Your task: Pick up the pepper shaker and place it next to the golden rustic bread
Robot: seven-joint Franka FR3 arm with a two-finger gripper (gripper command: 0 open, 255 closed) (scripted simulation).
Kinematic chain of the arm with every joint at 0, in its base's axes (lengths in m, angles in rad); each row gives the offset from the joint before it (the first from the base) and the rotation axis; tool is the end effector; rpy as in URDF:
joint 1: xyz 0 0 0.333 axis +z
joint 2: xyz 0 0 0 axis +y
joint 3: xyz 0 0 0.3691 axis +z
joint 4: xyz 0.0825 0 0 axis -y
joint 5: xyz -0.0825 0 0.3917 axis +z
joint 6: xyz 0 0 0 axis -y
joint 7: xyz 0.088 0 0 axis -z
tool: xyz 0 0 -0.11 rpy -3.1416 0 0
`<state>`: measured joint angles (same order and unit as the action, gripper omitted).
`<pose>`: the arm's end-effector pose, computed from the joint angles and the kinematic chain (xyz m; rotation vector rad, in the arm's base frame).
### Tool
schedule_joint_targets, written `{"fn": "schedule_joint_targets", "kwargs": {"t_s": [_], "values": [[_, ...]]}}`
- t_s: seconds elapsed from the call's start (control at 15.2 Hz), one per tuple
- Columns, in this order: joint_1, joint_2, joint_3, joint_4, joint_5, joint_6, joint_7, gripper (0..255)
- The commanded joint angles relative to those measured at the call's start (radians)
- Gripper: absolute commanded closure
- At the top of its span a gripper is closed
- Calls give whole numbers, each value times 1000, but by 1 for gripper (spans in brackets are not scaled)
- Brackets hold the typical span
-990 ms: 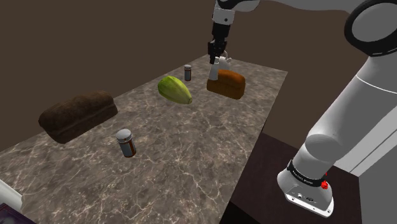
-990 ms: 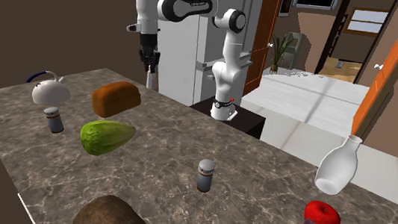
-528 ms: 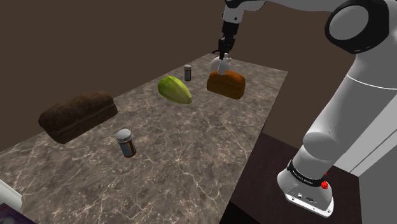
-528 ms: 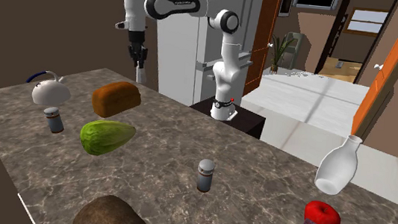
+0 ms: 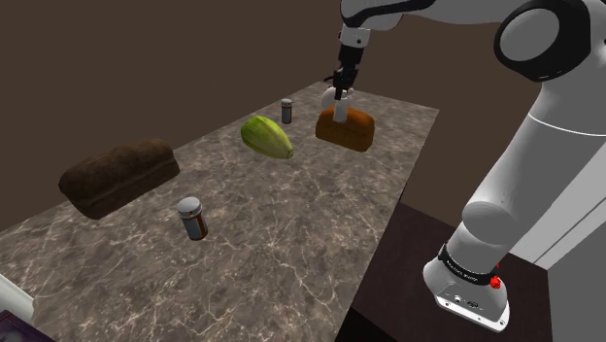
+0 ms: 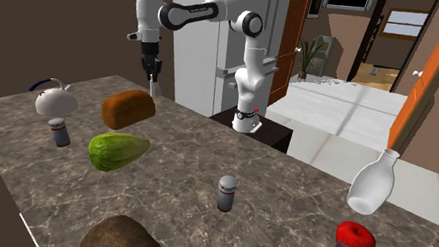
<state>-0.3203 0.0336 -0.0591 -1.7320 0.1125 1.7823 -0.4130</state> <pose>0.5473 -0.2069 0.5963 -3.0470 -0.0167 -0.0873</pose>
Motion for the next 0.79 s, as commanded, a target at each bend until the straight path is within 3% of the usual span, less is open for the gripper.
{"fn": "schedule_joint_targets", "kwargs": {"t_s": [0.0, 0.73], "values": [[0, 0, 0, -29, 1, 29, -4, 255], [1, 15, 1, -158, 7, 172, -19, 255]]}}
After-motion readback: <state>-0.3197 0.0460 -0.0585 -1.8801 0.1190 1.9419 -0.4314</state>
